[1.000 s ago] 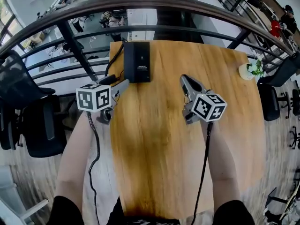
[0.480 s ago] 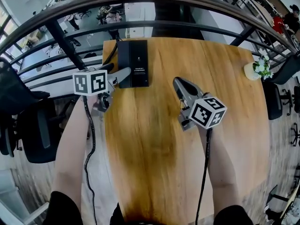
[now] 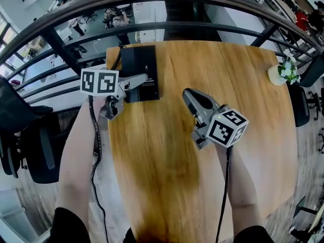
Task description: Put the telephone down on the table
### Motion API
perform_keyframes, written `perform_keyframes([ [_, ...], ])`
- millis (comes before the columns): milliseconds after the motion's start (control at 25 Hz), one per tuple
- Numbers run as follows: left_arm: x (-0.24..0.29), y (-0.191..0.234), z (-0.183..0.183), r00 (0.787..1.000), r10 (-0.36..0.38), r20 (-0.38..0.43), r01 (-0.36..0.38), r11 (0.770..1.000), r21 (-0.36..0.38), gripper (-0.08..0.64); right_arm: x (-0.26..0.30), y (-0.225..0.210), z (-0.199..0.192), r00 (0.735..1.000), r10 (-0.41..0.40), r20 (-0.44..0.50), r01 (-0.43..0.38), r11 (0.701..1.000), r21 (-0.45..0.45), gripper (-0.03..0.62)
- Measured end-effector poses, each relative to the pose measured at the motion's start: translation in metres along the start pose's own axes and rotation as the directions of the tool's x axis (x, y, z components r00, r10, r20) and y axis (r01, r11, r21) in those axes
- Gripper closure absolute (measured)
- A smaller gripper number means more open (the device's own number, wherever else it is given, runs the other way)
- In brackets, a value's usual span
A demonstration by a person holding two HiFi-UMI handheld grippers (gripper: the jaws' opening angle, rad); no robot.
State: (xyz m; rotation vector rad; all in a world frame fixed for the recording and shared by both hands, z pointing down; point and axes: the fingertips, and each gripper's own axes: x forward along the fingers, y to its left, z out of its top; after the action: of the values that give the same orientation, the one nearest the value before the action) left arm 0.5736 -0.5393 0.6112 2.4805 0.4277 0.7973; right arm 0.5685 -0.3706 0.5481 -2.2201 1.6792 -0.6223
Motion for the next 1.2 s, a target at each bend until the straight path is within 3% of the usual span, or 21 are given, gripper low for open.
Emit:
perform_keyframes([
  [240,0.01,0.006,-0.01,0.993,-0.02,-0.117,0.015,0.999,-0.038,0.176,0.002,0.002,-0.003,1.0,0.014,0.005,-0.014,1.0,0.021,0.592],
  [400,0.014,0.008,-0.007,0.993,-0.012,-0.118,0.004,0.998,-0.066,0.202,0.0,-0.002,-0.004,1.0,0.009,0.004,-0.009,0.999,0.036,0.592],
  [640,0.003,0.009,-0.005,0.997,-0.031,-0.07,0.025,0.997,-0.075,0.249,-0.005,0.001,-0.003,1.0,0.0,-0.005,0.0,0.999,0.046,0.592],
  [920,-0.003,0.001,0.007,0.998,-0.056,-0.009,0.054,0.986,-0.159,0.332,-0.018,-0.004,0.003,1.0,-0.012,-0.007,0.012,0.999,0.05,0.592],
  [1200,-0.006,-0.003,0.012,0.998,-0.052,0.042,0.059,0.98,-0.189,0.349,-0.022,0.004,0.003,1.0,0.002,-0.014,-0.001,0.999,0.053,0.592],
])
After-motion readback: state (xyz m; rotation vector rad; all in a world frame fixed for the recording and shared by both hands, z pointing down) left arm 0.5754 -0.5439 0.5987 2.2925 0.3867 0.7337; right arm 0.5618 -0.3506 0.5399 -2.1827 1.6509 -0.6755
